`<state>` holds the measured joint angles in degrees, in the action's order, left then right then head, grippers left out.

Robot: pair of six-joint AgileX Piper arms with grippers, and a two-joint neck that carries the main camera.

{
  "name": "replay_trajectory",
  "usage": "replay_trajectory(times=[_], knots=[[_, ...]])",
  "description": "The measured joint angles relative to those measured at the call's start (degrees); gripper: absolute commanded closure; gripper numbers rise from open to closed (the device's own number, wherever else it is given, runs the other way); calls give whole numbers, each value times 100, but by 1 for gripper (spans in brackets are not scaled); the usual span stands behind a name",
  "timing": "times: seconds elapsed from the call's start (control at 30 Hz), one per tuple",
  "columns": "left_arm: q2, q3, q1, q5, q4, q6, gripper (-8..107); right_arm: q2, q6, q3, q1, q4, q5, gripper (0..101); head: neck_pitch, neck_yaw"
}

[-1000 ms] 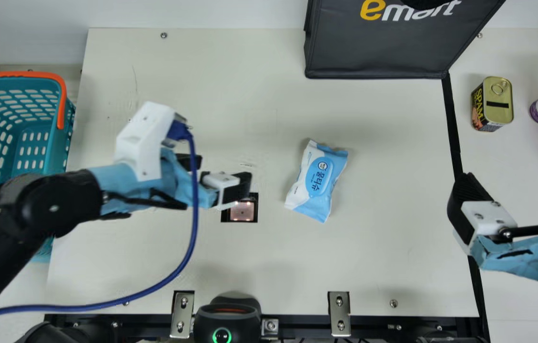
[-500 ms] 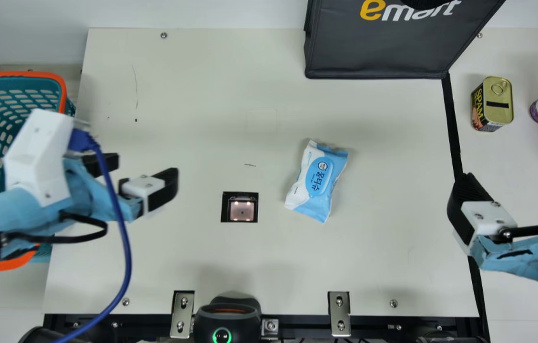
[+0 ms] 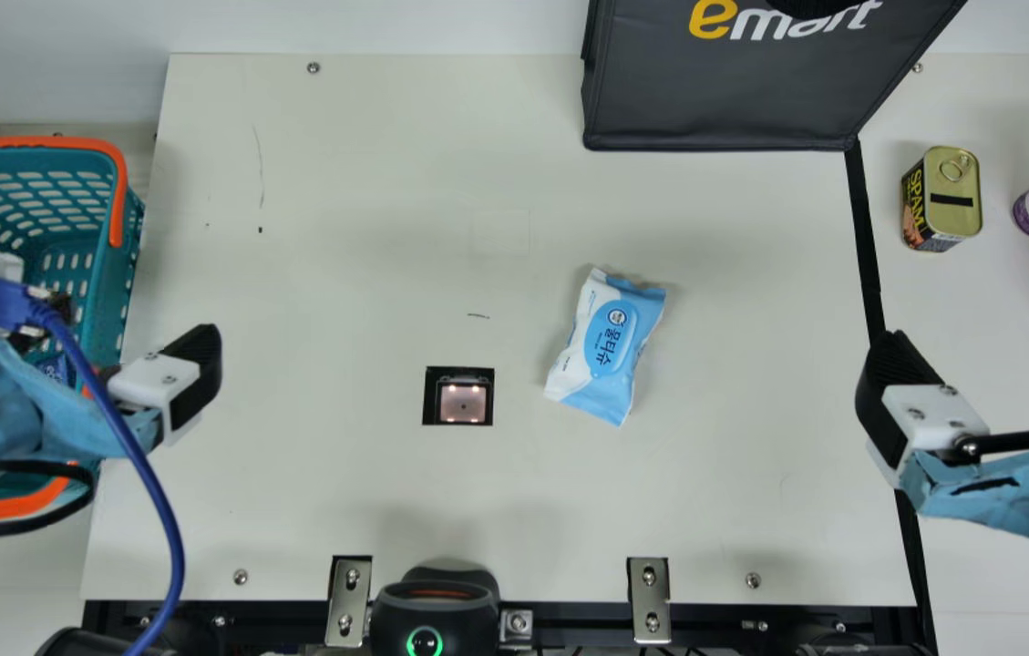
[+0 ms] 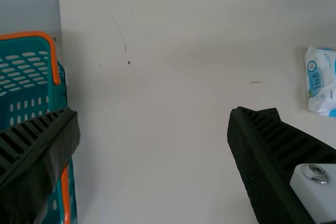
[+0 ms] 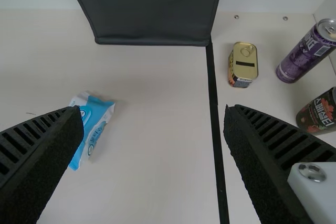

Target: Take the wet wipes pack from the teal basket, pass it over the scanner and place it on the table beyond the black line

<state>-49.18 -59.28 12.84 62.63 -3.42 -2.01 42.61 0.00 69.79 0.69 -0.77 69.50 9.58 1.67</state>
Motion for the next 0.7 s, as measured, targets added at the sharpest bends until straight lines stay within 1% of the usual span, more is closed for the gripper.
replay_trajectory(times=[0.53, 0.7], knots=[[0, 0, 0, 0, 0, -9, 9, 6, 0, 0, 8, 0, 0, 6, 0, 0], [0, 0, 0, 0, 0, -9, 9, 138, 0, 0, 132, 78, -7, 6, 0, 0]])
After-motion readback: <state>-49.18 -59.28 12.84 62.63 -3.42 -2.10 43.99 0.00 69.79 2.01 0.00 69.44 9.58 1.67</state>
